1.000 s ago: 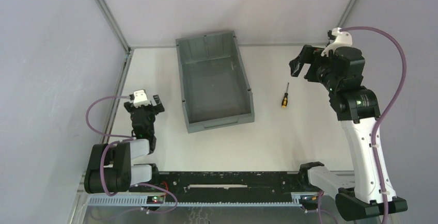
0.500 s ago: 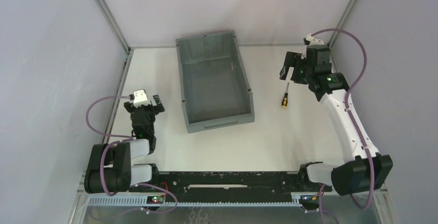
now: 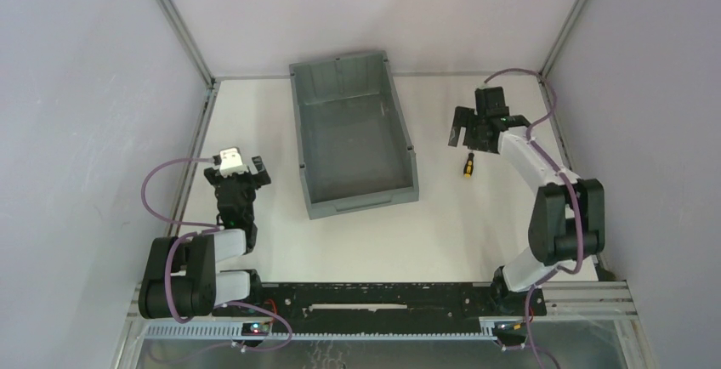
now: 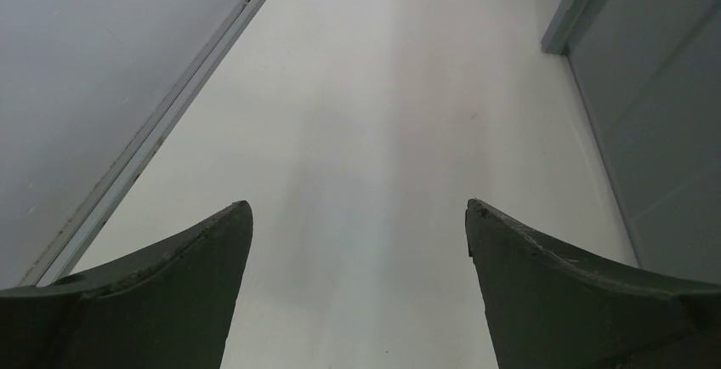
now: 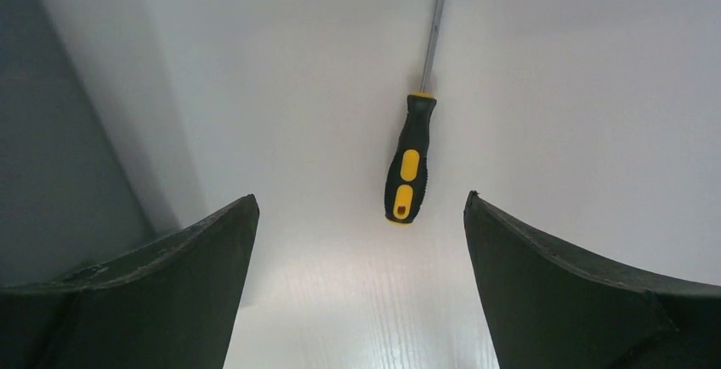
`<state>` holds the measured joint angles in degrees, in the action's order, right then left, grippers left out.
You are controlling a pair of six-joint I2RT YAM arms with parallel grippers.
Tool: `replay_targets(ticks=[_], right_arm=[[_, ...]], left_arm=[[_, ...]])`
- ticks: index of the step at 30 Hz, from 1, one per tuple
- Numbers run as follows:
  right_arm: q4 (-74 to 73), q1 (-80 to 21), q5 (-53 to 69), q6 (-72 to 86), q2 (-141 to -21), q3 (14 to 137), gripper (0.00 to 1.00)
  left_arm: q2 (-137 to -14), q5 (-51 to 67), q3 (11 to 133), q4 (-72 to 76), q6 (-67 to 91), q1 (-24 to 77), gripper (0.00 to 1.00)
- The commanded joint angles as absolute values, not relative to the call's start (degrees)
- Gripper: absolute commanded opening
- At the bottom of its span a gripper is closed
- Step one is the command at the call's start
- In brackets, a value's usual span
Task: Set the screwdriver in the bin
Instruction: Pick up the screwdriver from the center of the board.
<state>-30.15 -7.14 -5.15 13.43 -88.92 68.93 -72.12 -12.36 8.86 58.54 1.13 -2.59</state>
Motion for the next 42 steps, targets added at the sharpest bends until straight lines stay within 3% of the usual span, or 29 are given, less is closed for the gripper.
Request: replay_targets(ticks=[1, 7, 19, 27, 31, 36, 38, 42], right_arm=[[-24.93, -6.76, -7.09, 15.45, -93.4, 66.95, 1.0], [-21.75, -6.77, -7.97, 15.89, -99.25, 64.91, 0.99], [-22.77, -5.58, -6.19, 16.27, -101.68, 65.14, 0.72], [-25.4, -5.1, -5.76, 16.17, -104.13, 66.85, 0.67], [-26.63, -5.01, -5.94, 16.08, -105.42, 67.91, 0.55], [-27.38, -5.01, -6.37, 16.05, -106.03, 68.69, 0.24], [-27.44, -5.09, -7.03, 16.04, -105.42, 68.64, 0.19], [-28.39, -5.72, -9.0, 15.89, -102.23, 68.64, 0.17]], left_arm=[[-71.98, -13.21, 11.32, 59.63, 1.41, -2.33, 1.0], [-71.98, -13.18, 11.29, 59.68, 1.41, -2.37, 1.0], [-71.98, -13.11, 11.25, 59.7, 1.46, -2.37, 1.0], [-71.94, -13.11, 11.25, 59.68, 1.41, -2.37, 1.0], [-71.98, -13.11, 11.29, 59.68, 1.45, -2.37, 1.0], [-71.91, -13.16, 11.33, 59.68, 1.38, -2.35, 1.0], [-71.97, -13.19, 11.3, 59.72, 1.46, -2.37, 1.0], [-71.98, -13.21, 11.27, 59.68, 1.38, -2.36, 1.0]])
